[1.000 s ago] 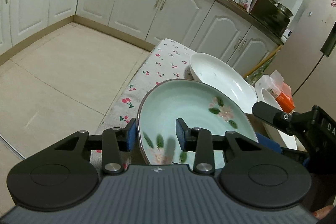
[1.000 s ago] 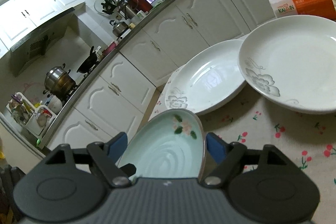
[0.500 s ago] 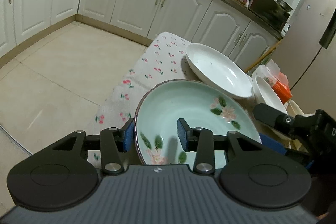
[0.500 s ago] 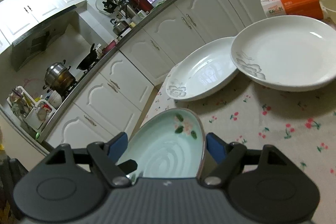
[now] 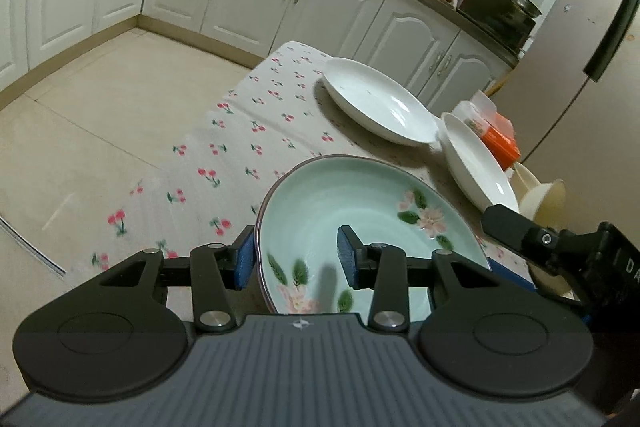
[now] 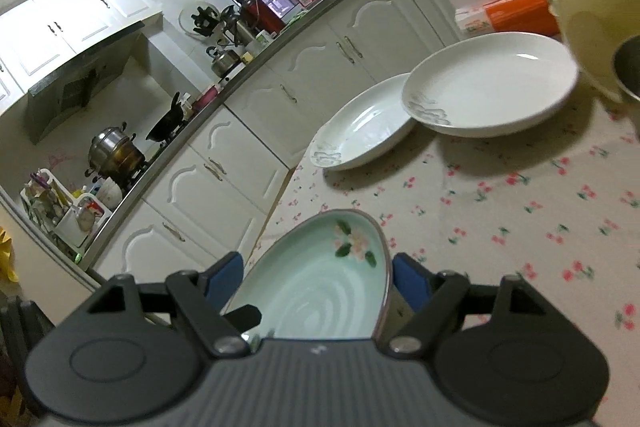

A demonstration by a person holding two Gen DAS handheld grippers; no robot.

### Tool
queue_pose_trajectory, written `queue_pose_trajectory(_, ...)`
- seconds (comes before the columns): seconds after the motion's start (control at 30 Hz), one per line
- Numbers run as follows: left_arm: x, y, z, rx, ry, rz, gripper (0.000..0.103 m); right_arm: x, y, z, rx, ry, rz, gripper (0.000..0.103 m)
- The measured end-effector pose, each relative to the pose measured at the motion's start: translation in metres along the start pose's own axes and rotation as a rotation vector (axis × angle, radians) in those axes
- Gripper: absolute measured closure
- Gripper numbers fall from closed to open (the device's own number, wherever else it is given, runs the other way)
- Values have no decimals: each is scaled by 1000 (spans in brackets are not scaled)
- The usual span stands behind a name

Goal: Organize plates and bowls

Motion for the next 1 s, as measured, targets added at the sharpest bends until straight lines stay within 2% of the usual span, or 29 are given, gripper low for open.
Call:
queue_pose_trajectory(0.5, -3, 0, -2, 20, 33, -29, 56, -27, 20, 47, -26, 14, -30, 21)
queue_pose_trajectory(0.77, 8, -3, -6, 18, 15, -35, 54, -27, 33, 54, -9, 0, -27, 21)
queue_pose_trajectory(1.0, 35, -16, -15, 4, -8, -15, 53, -20, 41, 53, 0, -13, 1, 21)
Point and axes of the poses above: each gripper's, at about its wrist camera, not at the fingertips, and z roughly against the way its jaws point, x to its left, y to its underside, the point moved 1 cm from there along -z, roughly the way its jaws point, and after that the axes turned 14 degrees about y, right-handed, at the moved point
